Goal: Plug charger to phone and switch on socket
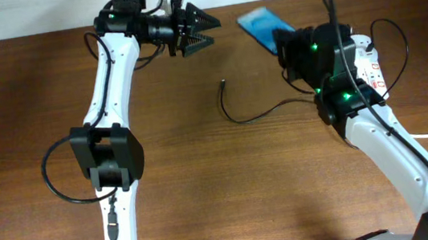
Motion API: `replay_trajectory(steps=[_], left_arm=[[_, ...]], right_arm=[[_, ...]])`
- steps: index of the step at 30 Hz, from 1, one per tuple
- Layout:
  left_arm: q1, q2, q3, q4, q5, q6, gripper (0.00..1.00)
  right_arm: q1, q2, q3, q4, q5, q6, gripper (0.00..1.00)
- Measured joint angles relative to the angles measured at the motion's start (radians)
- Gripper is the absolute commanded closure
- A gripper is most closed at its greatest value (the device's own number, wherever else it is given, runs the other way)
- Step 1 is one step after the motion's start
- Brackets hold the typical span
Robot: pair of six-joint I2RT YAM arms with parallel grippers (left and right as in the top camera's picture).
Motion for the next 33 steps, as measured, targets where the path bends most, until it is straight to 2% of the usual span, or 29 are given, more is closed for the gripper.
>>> replay_trajectory(steps=[3,6,13,16,21,29,33], left_arm=[[-0.002,0.0,0.0,0.003,0.032,-0.026,0.37],[-0.005,0.0,0.0,0.039,0.061,-0.076,0.35],[-0.004,0.0,0.0,0.276,0.1,-0.291,0.33],[-0.004,0.0,0.0,0.31,0.115,-0.357,0.33],[-0.011,0.0,0.0,0.311,0.124,-0.41,0.41],[-0.037,0.0,0.0,0.313,0.118,-0.427,0.46],[-0.043,0.0,0.0,0.309,0.099,-0.44,0.59]], right_arm=[[0.025,0.0,0.002,0.097,0.026,0.044,0.96],[0.083,0.0,0.002,0.113,0.1,0.064,0.96],[0.164,0.0,0.005,0.127,0.275,0.061,0.96],[0.165,0.0,0.005,0.116,0.296,0.059,0.96],[0.169,0.011,0.005,0.148,0.307,0.058,0.96],[0.236,0.098,0.005,0.202,0.306,0.059,0.96],[0.252,0.116,0.006,0.207,0.309,0.059,0.96]])
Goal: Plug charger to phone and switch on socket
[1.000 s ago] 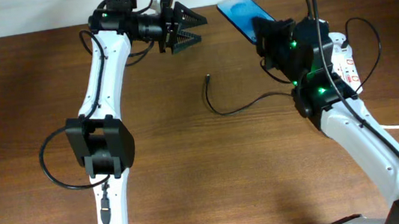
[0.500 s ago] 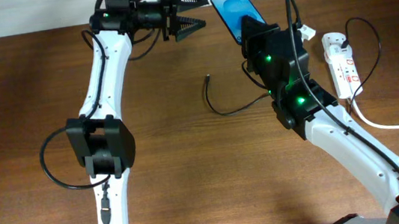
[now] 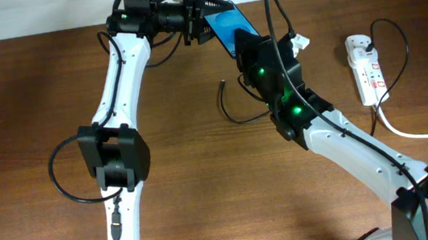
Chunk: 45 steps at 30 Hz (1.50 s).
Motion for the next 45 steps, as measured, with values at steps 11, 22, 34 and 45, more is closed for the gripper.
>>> replay_trajectory(steps=[11,22,34,45], left_arm=[[-0.009,0.0,0.0,0.002,-0.023,-0.029,0.67],[-0.031,0.0,0.0,0.02,-0.037,-0.053,0.95],[-0.033,0.0,0.0,0.019,-0.053,-0.055,1.0],[-0.035,0.0,0.0,0.042,-0.058,-0.032,1.0]], right_arm=[[0.001,0.0,0.01,0.003,0.006,0.0,0.96],[0.001,0.011,0.026,0.01,0.019,0.089,0.96],[0.001,0.012,0.031,-0.01,0.021,0.132,0.94],[0.001,0.013,0.036,-0.02,0.029,0.104,0.8]])
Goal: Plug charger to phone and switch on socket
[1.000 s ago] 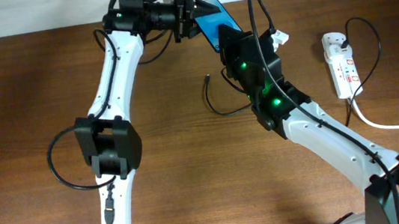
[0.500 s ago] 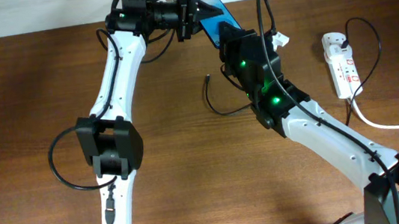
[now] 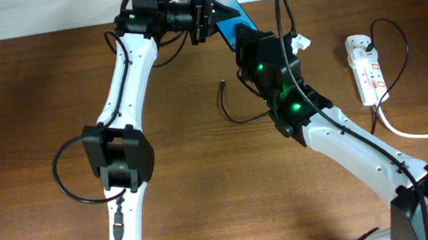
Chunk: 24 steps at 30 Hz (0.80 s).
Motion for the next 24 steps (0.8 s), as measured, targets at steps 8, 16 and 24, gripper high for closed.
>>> replay_trajectory(steps=[8,16,24], left_arm=[[0.008,0.0,0.0,0.115,0.0,0.042,1.0],[0.051,0.0,0.0,0.131,-0.012,0.06,1.0],[0.16,0.0,0.0,0.131,0.079,0.203,1.0]], right_arm=[[0.006,0.001,0.009,0.012,-0.014,-0.09,0.56],[0.004,0.001,0.009,0.016,-0.037,-0.131,0.02],[-0.096,-0.023,0.014,-0.134,-0.178,-0.548,0.02]])
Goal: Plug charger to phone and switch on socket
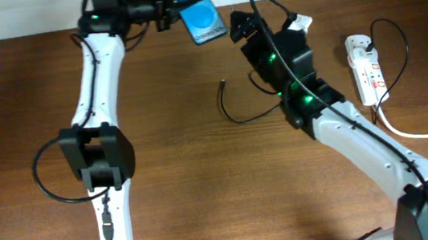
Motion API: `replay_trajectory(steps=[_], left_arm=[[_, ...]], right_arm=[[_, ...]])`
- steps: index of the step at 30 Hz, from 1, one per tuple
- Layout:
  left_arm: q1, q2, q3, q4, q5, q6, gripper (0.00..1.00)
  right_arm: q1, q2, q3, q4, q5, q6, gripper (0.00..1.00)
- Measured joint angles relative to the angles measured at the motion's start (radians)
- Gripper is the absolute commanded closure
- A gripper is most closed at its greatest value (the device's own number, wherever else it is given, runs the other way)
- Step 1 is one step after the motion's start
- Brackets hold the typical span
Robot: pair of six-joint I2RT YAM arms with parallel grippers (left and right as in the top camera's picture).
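Observation:
The blue phone [204, 18] is at the back of the table, tilted, with my left gripper [178, 0] shut on its upper left end. My right gripper [236, 27] stands just right of the phone, apart from it and open with nothing in it. The black charger cable [238, 119] lies on the wood in a loop, its free plug end [223, 81] pointing up toward the phone. A white socket strip [365, 66] lies at the right with a black lead plugged into it.
A white mains cord [426, 135] runs from the socket strip off the right edge. My right arm's forearm [362, 139] crosses the cable's far part. The left arm's elbow [98, 156] stands over the left middle of the table.
The left gripper, then beside the phone at the right gripper, now holds the phone further left. The right gripper has let go and stands apart from it.
The phone first lay at the back right under my right gripper, the left gripper open some way left. Then the right gripper held it near the middle back, the left gripper reaching it. Now the left gripper alone has it.

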Motion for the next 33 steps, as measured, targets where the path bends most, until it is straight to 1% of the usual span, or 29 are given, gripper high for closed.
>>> replay_trajectory(steps=[1,5,7,9,14,18,21,25,26,29,32,33], left_arm=[[0.012,0.0,0.0,-0.002,0.019,0.027,1.0],[0.053,0.0,0.0,-0.027,0.068,0.097,1.0],[0.064,0.0,0.0,-0.089,0.078,0.133,1.0],[0.071,0.0,-0.002,-0.183,0.074,0.183,1.0],[0.073,0.0,-0.01,-0.394,0.017,0.325,1.0],[0.073,0.0,-0.01,-0.463,-0.006,0.406,1.0],[0.081,0.0,-0.01,-0.469,-0.005,0.445,1.0],[0.099,0.0,-0.011,-0.498,-0.008,0.477,1.0],[0.101,0.0,-0.011,-0.5,-0.008,0.481,1.0],[0.105,0.0,-0.011,-0.504,-0.01,0.489,1.0],[0.105,0.0,-0.011,-0.505,-0.012,0.491,1.0],[0.104,0.0,-0.011,-0.505,-0.018,0.492,1.0]], right_arm=[[-0.018,-0.021,-0.001,-0.078,-0.023,-0.056,0.02],[-0.069,-0.08,0.002,-0.278,-0.065,-0.224,0.02],[-0.085,-0.093,0.004,-0.383,-0.08,-0.316,0.02],[-0.09,-0.092,0.003,-0.46,-0.095,-0.391,0.02],[-0.09,-0.092,0.003,-0.499,-0.152,-0.518,0.02],[-0.09,-0.09,0.013,-0.558,-0.196,-0.576,0.02],[-0.09,-0.033,0.132,-0.726,-0.226,-0.615,0.02],[-0.09,0.137,0.416,-0.949,-0.271,-0.684,0.02],[-0.09,0.191,0.489,-0.983,-0.286,-0.7,0.02],[-0.09,0.28,0.578,-0.973,-0.325,-0.719,0.02],[-0.09,0.341,0.589,-0.922,-0.349,-0.723,0.0],[-0.09,0.358,0.589,-0.919,-0.354,-0.722,0.02]])
